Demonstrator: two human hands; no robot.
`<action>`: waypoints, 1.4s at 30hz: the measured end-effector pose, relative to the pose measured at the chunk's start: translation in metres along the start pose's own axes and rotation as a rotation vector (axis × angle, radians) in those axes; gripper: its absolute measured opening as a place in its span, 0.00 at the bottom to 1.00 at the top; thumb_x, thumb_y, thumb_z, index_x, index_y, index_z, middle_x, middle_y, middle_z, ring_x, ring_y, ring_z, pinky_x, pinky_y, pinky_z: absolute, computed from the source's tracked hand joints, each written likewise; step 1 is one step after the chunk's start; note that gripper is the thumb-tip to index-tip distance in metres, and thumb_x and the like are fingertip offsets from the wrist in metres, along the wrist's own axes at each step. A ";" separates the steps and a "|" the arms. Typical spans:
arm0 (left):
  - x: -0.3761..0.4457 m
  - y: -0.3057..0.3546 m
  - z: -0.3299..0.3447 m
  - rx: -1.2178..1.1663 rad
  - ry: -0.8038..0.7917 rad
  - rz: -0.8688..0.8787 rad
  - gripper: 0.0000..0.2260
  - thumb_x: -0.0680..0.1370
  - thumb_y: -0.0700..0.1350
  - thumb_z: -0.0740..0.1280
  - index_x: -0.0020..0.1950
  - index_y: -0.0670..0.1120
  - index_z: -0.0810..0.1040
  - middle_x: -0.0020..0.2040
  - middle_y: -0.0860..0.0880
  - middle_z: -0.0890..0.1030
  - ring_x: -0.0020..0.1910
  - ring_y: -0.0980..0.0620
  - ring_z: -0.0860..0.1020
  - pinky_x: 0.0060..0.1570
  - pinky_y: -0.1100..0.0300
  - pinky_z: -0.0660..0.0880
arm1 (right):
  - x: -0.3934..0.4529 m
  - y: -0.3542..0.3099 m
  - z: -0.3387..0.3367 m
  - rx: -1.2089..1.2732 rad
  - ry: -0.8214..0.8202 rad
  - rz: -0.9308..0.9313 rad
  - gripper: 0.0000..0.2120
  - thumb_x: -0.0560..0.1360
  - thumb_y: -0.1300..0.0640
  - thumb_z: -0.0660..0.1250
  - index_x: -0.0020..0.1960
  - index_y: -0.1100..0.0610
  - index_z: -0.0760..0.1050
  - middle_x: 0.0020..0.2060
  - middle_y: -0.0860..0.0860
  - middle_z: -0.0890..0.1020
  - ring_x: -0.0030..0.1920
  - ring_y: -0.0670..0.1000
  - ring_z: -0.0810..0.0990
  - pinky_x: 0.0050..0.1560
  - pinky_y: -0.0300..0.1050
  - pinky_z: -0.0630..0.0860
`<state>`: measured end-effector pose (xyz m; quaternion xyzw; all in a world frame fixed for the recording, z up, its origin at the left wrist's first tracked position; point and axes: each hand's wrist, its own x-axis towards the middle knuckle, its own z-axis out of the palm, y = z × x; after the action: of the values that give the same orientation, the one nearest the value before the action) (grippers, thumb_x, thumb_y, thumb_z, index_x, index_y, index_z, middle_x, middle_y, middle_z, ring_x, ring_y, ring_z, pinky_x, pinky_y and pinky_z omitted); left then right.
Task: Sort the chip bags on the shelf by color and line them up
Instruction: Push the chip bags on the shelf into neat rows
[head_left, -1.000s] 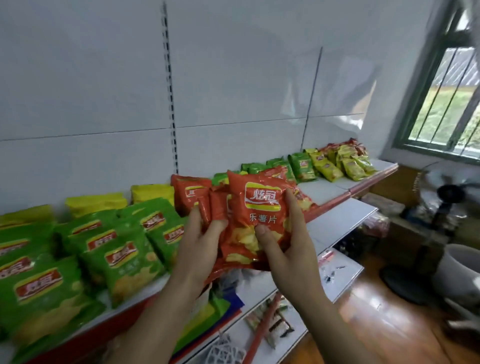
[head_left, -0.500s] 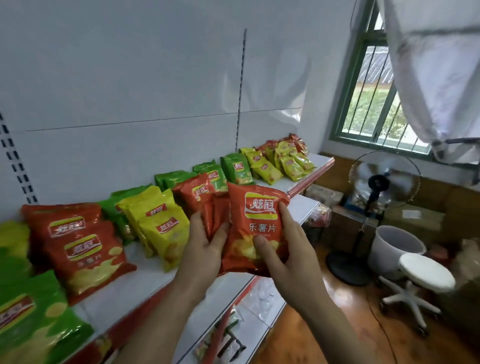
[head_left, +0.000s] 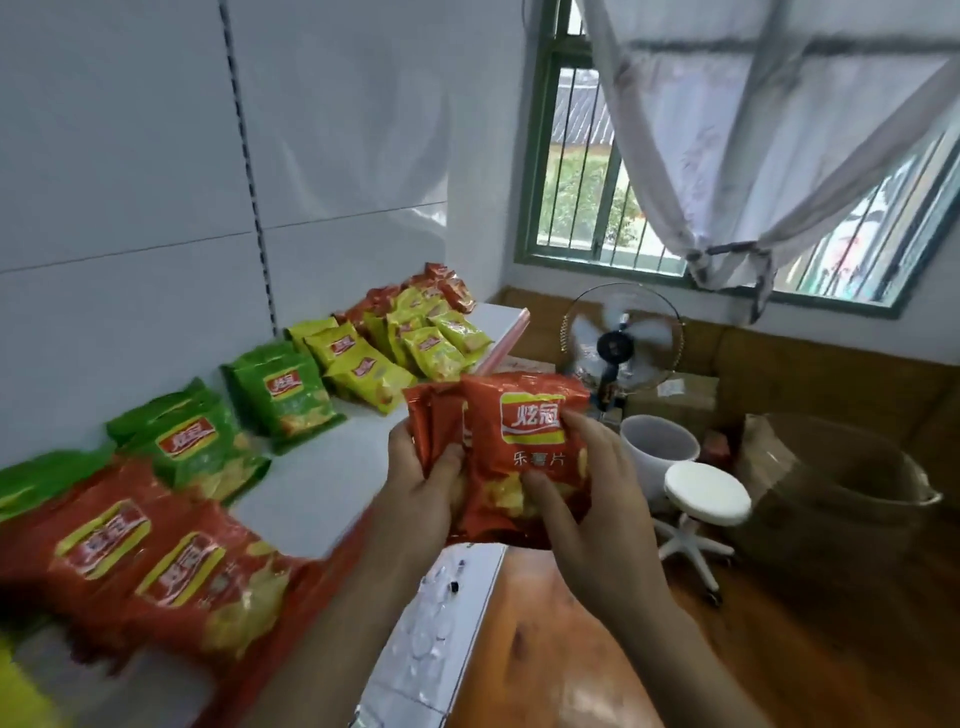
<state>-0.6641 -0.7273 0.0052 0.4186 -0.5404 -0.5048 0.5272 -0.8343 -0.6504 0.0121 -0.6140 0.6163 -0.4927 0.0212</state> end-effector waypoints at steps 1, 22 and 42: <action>0.014 -0.006 0.014 0.012 -0.006 -0.002 0.15 0.80 0.60 0.67 0.66 0.70 0.70 0.63 0.60 0.83 0.61 0.51 0.83 0.62 0.40 0.80 | 0.010 0.014 -0.001 -0.023 -0.001 0.009 0.31 0.81 0.43 0.68 0.80 0.45 0.62 0.75 0.45 0.68 0.70 0.27 0.64 0.61 0.18 0.64; 0.285 -0.059 0.172 0.239 0.321 0.126 0.27 0.80 0.62 0.63 0.78 0.58 0.64 0.68 0.56 0.78 0.62 0.53 0.80 0.58 0.52 0.80 | 0.282 0.238 0.044 0.034 -0.396 -0.062 0.41 0.83 0.36 0.62 0.85 0.40 0.40 0.81 0.36 0.47 0.78 0.44 0.61 0.71 0.37 0.70; 0.547 -0.095 0.161 0.230 0.580 0.085 0.21 0.83 0.58 0.64 0.74 0.54 0.68 0.59 0.61 0.77 0.55 0.58 0.77 0.45 0.72 0.69 | 0.536 0.317 0.188 0.042 -0.639 -0.259 0.38 0.83 0.38 0.62 0.82 0.29 0.39 0.76 0.27 0.45 0.68 0.38 0.63 0.59 0.28 0.73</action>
<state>-0.8824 -1.2626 0.0027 0.5790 -0.4380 -0.2776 0.6291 -1.0798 -1.2526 0.0251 -0.8099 0.4852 -0.2867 0.1627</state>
